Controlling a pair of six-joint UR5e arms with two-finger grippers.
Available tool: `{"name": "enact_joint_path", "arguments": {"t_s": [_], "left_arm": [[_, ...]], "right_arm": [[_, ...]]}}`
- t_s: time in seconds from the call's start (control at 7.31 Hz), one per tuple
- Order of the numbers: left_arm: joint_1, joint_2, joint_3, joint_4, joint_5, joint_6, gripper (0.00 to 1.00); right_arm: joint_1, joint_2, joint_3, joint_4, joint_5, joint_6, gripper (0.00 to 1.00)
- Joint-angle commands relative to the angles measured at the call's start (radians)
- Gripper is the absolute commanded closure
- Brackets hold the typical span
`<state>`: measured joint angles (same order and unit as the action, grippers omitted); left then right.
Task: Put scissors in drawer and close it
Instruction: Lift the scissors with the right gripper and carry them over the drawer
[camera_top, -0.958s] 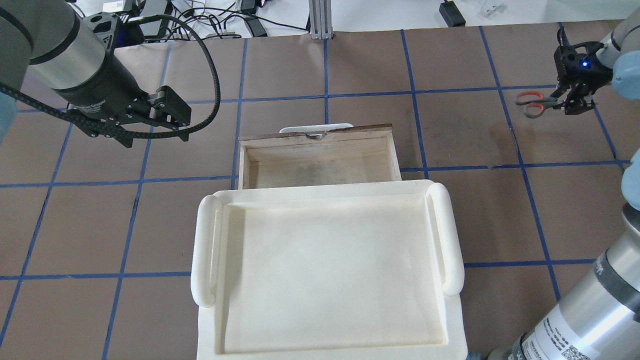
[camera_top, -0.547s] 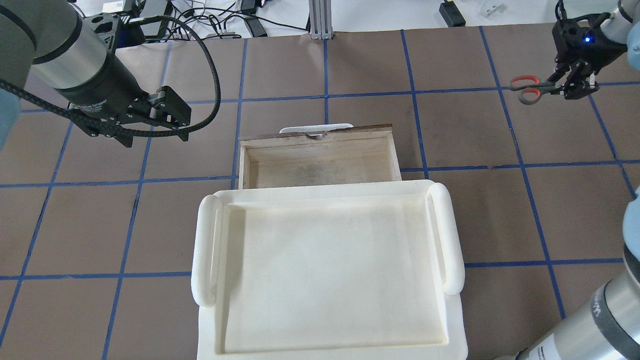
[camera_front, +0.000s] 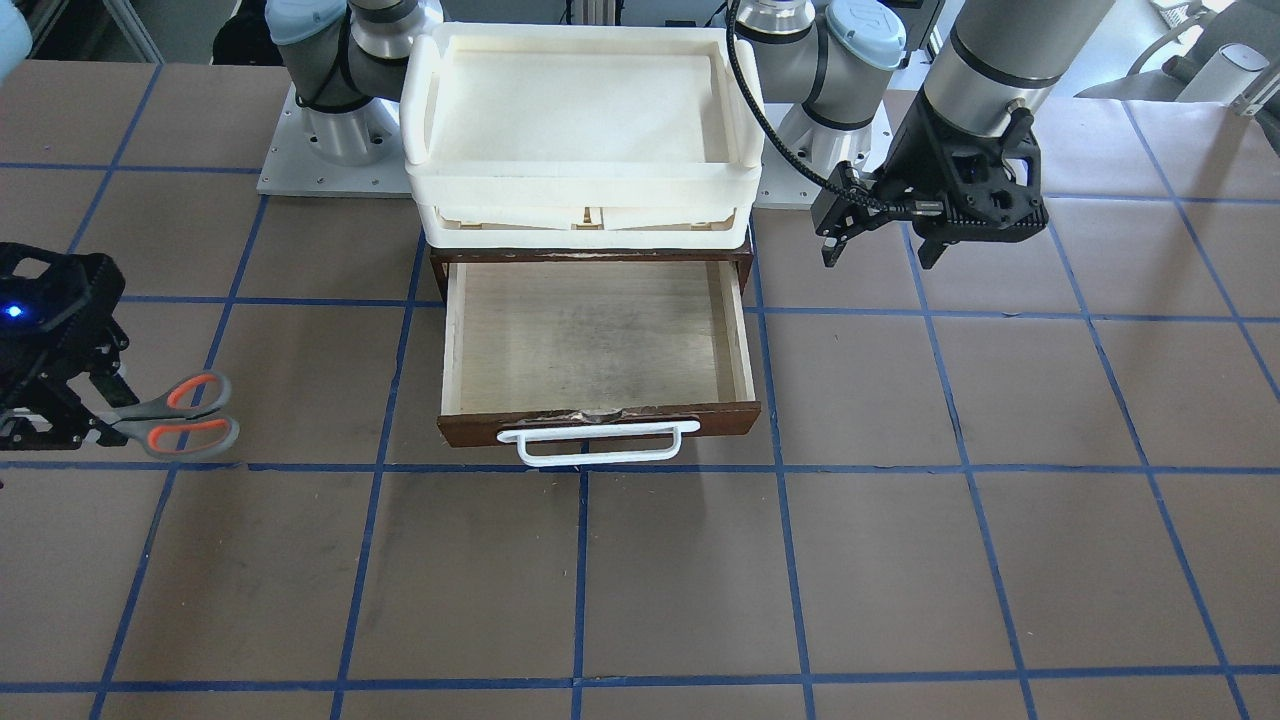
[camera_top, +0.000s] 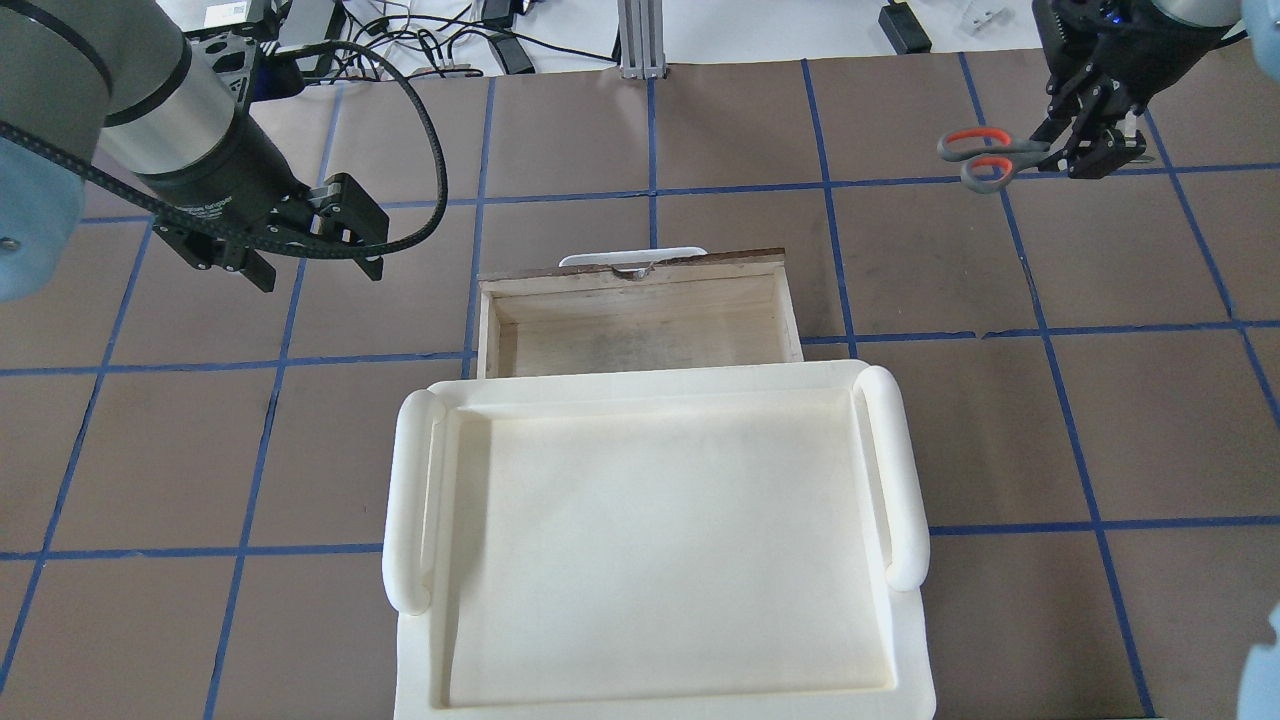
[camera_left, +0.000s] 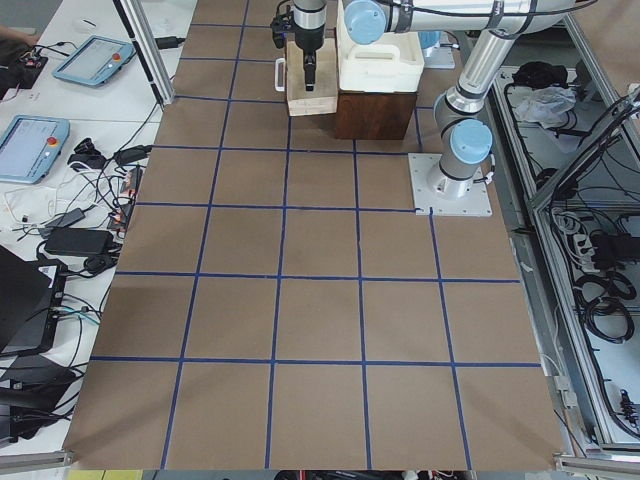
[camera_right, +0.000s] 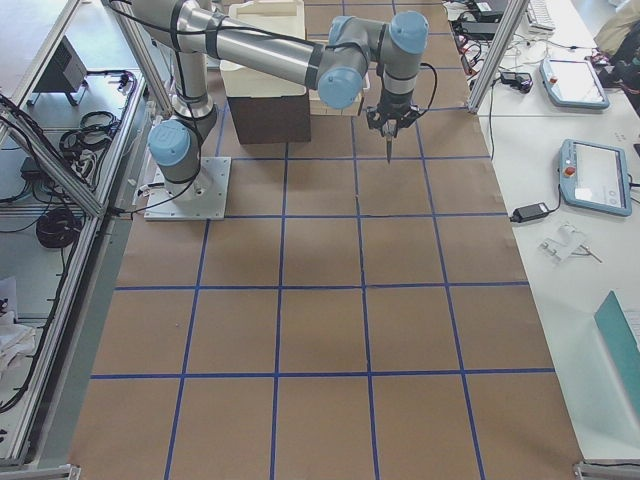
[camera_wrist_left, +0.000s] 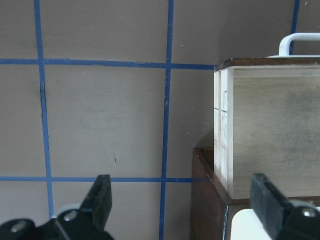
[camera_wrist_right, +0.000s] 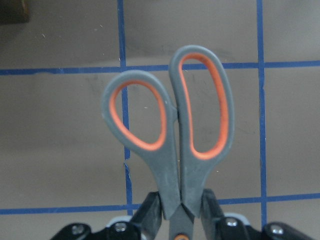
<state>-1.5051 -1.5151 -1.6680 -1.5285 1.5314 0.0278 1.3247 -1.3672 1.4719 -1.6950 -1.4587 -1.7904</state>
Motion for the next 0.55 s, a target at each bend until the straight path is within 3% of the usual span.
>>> {"name": "enact_joint_path", "arguments": {"t_s": [0.0, 0.41], "left_arm": [[0.0, 0.013, 0.001, 0.002, 0.013, 0.003, 0.0], [0.002, -0.01, 0.001, -0.03, 0.015, 0.003, 0.0]], "right_arm": [[0.144, -0.082, 0.018, 0.073, -0.012, 0.13, 0.88], [0.35, -0.092, 0.056, 0.06, -0.016, 0.346, 0.89]]}}
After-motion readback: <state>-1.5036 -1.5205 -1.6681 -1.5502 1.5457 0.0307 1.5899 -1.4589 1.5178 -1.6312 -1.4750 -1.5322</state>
